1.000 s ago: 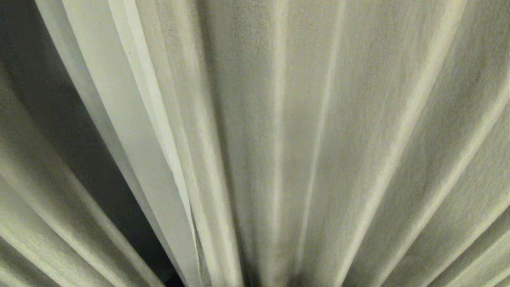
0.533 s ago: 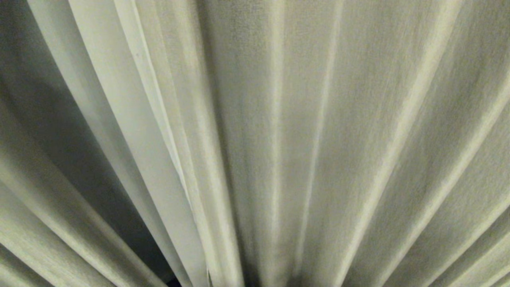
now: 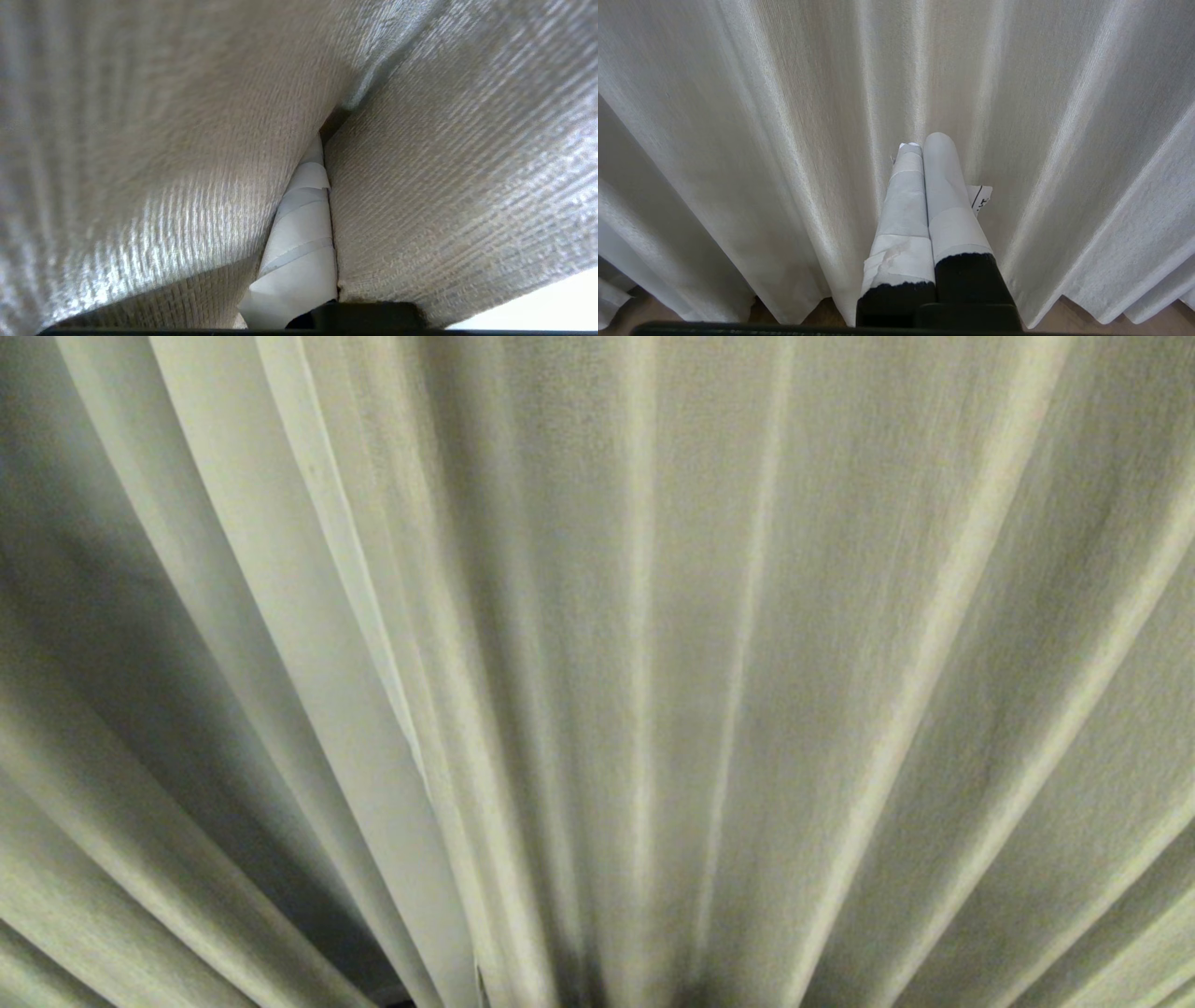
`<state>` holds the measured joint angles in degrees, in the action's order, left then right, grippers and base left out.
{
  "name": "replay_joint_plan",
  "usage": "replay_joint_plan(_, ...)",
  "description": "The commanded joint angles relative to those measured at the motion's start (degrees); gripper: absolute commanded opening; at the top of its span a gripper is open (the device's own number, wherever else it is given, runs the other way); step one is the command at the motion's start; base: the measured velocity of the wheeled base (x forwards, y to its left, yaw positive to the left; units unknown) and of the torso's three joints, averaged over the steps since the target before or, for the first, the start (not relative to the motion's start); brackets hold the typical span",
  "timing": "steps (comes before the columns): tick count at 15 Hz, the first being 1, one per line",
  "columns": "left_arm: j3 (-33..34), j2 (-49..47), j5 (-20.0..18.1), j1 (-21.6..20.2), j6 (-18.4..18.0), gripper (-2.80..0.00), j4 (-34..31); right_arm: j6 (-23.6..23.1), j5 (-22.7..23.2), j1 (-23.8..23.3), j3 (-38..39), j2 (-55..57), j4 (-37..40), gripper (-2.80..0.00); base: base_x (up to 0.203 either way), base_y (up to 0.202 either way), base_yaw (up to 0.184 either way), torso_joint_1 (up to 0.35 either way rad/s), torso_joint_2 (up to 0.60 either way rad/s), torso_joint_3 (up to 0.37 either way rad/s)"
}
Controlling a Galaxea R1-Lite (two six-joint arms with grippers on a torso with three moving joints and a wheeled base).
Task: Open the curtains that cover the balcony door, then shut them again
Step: Pull the outer curtains open on both sides
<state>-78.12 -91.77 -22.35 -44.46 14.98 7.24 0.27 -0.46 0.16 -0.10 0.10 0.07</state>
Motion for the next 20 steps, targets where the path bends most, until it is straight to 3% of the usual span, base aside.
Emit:
replay_joint_plan(1,-1.03,-4.38,-0.21,-0.66,0.13,-2.8,-0.8,0.0,0.02,0.02,0.01,-0.01,0.01,-2.8,0.0,0.0,0.0,0.0,0.0,0.0)
replay_joint_plan(12,-10.83,-17.27,-3.73,-5.85,0.92,-2.8,0.82,0.0,0.02,-0.05,0.01,-0.01,0.01,-2.8,0.0,0.0,0.0,0.0,0.0,0.0)
replay_joint_plan(20,-12.1,-21.74,-5.71,-8.86,1.71,-2.8,2.43,0.0,0.02,0.02,0.01,-0.01,0.01,-2.8,0.0,0.0,0.0,0.0,0.0,0.0)
